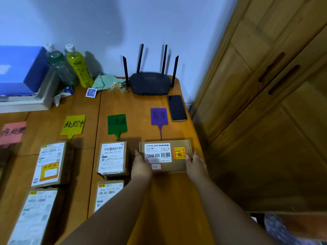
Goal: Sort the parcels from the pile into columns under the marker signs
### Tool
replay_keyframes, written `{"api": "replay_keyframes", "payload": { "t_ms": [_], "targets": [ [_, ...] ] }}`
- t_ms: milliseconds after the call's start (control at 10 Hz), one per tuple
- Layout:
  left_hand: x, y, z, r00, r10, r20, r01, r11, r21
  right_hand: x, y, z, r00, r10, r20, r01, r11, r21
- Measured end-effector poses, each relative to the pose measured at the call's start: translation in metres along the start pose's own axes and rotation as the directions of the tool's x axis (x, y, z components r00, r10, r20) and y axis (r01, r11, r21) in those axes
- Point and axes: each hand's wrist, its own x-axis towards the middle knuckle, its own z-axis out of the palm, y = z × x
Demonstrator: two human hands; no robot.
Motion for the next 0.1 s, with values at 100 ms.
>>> {"api": "replay_keyframes", "payload": {
  "t_ms": [100],
  "targets": [
    [-0.0115, 0.0112, -0.0046, 0.990, 0.131, 0.058, -0.128, 0.991, -0.049, -0.0067, -0.0064, -0.0108, 0.995, -0.051, -0.085, 0.049, 0.999, -0.022]
  ]
}}
